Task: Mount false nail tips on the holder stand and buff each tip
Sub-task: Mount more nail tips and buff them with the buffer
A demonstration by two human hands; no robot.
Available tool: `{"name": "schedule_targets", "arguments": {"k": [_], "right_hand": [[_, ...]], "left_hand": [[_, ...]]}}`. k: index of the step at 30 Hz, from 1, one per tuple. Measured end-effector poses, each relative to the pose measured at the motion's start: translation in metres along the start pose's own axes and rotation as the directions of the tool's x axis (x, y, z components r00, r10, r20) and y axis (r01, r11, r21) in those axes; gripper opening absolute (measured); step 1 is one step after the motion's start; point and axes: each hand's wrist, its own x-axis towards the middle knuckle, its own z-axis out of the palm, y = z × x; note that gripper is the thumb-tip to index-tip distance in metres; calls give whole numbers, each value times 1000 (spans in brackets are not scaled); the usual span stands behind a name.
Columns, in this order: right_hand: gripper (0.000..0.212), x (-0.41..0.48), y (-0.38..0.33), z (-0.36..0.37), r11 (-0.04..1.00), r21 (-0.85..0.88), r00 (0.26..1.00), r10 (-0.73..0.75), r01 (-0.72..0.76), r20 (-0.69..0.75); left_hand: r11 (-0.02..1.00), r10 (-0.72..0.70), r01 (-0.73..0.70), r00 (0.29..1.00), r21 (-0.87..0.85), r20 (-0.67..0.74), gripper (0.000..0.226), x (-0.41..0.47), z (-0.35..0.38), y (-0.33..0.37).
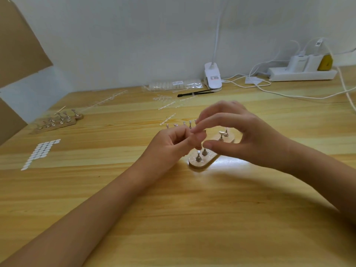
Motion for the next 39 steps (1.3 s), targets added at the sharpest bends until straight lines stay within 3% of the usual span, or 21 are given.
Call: {"name": "schedule_targets", "arguments": {"k": [5,10,15,18,21,29,33,36,39], "right_hand": [[26,0,-3,0,1000,6,1000,21,-21,11],[24,0,-1,-2,999,23,1000,23,-23,9],[22,1,15,-9,994,-20,993,110,-111,-37],[22,-2,29,-9,967,-148,976,214,-208,25],[20,-6,35,-5,951,-170,957,277,-259,86],[25,-6,35,-2,948,-169,947,294,-271,132],[46,-5,34,-6,943,-171,936,313,-286,162],[53,-6,38,-10,898,-310,915,372,-312,156],[35,-9,43,-9,854,-427,909,391,-298,147]], "left_hand": [[1000,14,-14,998,-14,64,31,-1,1,3],[1000,11,-10,1000,-15,28,55,-1,1,2],[998,-48,52,990,25,-133,48,3,-3,0],[997,-65,72,982,37,-175,49,3,-5,-1],[995,-73,83,983,53,-171,50,4,-4,-2],[995,-83,91,985,49,-150,48,2,-2,-1],[994,-89,97,985,53,-146,49,2,-3,-1],[991,-95,107,985,75,-142,48,3,-3,-2],[991,-94,106,986,86,-136,47,2,-3,-2]]}}
